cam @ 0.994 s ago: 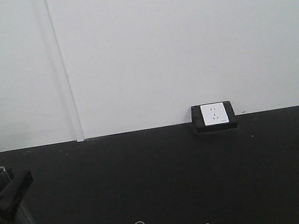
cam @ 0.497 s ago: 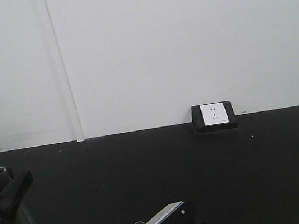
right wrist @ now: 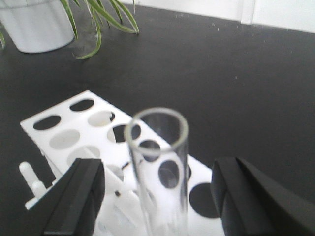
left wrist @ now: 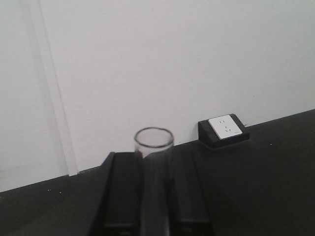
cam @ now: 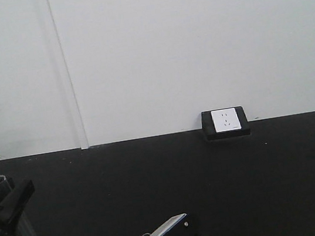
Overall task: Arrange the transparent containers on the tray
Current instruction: 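Lower the right gripper onto another glass tube in the rack and close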
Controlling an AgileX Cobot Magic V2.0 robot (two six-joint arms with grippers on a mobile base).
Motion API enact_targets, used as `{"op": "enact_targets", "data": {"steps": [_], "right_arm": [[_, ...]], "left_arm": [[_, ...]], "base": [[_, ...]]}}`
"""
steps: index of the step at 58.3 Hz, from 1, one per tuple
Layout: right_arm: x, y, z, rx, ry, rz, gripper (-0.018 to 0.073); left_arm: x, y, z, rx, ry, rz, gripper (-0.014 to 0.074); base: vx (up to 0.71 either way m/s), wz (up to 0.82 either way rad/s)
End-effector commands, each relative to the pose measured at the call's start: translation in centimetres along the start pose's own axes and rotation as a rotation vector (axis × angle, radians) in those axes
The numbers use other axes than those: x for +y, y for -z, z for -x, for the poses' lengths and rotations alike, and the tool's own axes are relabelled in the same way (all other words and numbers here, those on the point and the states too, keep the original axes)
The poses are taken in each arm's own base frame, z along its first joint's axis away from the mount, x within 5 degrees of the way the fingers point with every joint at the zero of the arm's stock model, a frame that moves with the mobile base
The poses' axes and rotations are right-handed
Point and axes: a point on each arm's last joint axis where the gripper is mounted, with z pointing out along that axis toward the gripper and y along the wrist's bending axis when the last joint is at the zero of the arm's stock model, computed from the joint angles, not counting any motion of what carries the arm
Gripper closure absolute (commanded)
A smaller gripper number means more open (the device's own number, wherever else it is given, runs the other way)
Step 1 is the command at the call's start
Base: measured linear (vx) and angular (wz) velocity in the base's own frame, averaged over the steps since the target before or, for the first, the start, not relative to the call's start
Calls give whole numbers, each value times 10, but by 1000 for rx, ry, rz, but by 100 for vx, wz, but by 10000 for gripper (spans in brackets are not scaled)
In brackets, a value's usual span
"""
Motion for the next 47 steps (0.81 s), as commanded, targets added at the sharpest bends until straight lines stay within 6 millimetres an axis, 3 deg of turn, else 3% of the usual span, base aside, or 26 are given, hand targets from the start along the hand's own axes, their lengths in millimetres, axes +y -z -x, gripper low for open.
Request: {"op": "enact_targets", "data": {"steps": [1, 12, 34, 47], "right_arm": [[1, 7, 31, -143, 13, 9, 48], [1, 7, 32, -147, 13, 9, 130], [1, 7, 33, -157, 13, 10, 406], [2, 17, 48, -197, 19, 10, 487]], "left_arm": [[-1, 1, 23, -132, 12, -3, 475], [-1, 1, 23, -132, 12, -3, 475], [-1, 1, 23, -132, 12, -3, 475], [-1, 1, 23, -132, 12, -3, 475]], "base": [[0, 0], [0, 0], [0, 0], [0, 0]]}}
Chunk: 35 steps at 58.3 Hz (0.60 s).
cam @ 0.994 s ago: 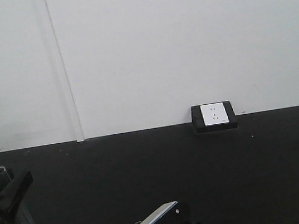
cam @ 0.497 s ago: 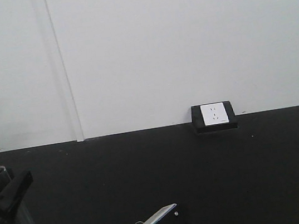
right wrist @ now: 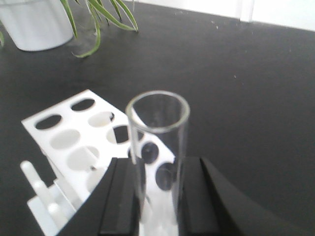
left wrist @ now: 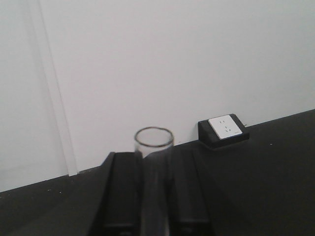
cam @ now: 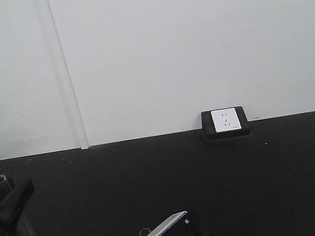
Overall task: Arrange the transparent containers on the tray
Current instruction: 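Lower the right gripper onto another glass tube in the rack and close, then lift the glass tube out of the rack with the right gripper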
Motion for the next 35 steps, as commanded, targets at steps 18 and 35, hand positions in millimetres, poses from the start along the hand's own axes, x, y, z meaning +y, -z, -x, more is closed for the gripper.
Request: {"op": "enact_targets", "data": {"steps": [18, 35], "right_arm": [[-1, 45, 87, -257, 3, -52, 489], [7, 83, 152, -297, 119, -39, 489]], "left_arm": [[-1, 1, 23, -132, 12, -3, 475], [-1, 1, 23, -134, 11, -3, 475]], "base": [[0, 0], [0, 0]]}}
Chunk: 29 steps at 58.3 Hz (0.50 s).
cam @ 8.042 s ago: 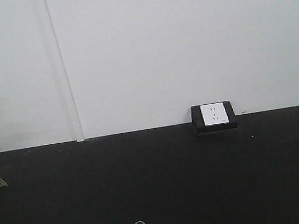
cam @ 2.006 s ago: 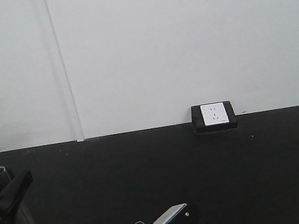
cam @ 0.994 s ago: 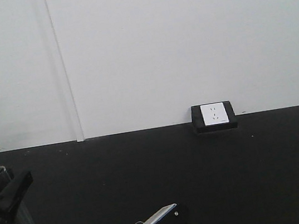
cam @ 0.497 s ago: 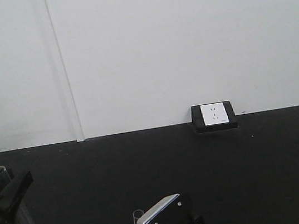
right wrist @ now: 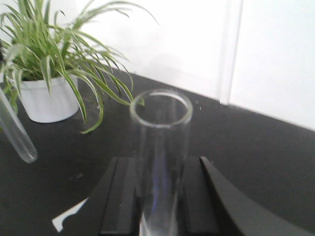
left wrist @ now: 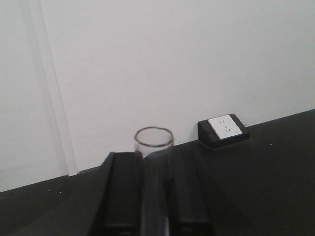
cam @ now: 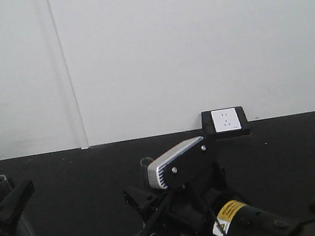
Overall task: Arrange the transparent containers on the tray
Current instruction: 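Lift the glass tube out of the rack with the right gripper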
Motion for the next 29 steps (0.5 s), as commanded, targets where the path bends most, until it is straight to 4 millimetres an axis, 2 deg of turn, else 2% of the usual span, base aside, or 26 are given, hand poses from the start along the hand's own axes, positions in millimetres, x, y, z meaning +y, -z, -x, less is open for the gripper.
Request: {"op": "enact_targets", "data": {"steps": [1, 9, 14, 21, 29], "right_arm": [[-2, 20, 48, -145, 43, -4, 489], [-3, 48, 71, -188, 93, 5, 489], [-11, 66, 80, -173, 64, -10, 489], [-37, 96, 88, -111, -14, -72, 489], [-60, 130, 88, -5, -30, -148, 487]], "left_arm": [[-1, 1, 23, -134, 11, -3, 475], [-1, 1, 23, -134, 21, -4, 475], [-1, 3, 25, -143, 21, -4, 475], [-1, 12, 30, -138, 20, -3, 472], [-1, 27, 35, -90, 21, -1, 468]], "base": [[0, 0], [0, 0], [0, 0], [0, 0], [0, 0]]}}
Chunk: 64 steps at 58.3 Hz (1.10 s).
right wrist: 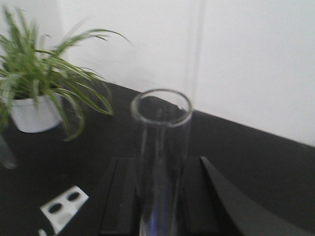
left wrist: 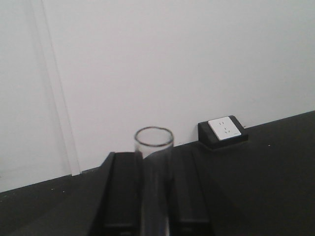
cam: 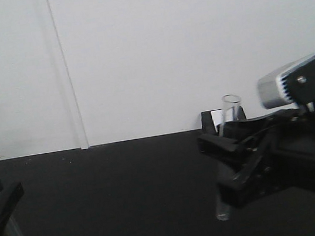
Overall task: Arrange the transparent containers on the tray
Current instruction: 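Lift the glass tube out of the rack with the right gripper, then drive the base away from the rack holding both tubes upright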
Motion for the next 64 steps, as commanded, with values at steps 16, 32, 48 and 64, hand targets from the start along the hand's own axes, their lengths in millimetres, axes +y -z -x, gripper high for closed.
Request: {"op": "enact_targets", "data": {"steps": [16, 32, 48, 64], "right_arm": [[-14, 51, 21, -25, -51, -48, 487], [-15, 50, 21, -23, -12, -49, 487], [-15, 49, 21, -22, -8, -48, 487], [-15, 49, 21, -22, -8, -48, 487]], "left_arm": [[-1, 45, 46, -47, 71, 0, 459], [0, 48, 68, -60, 68, 1, 457], [0, 48, 67, -58, 68, 1, 457], [0, 48, 67, -58, 68, 1, 457]], "base": [[0, 0], [0, 0], [0, 0], [0, 0]]}}
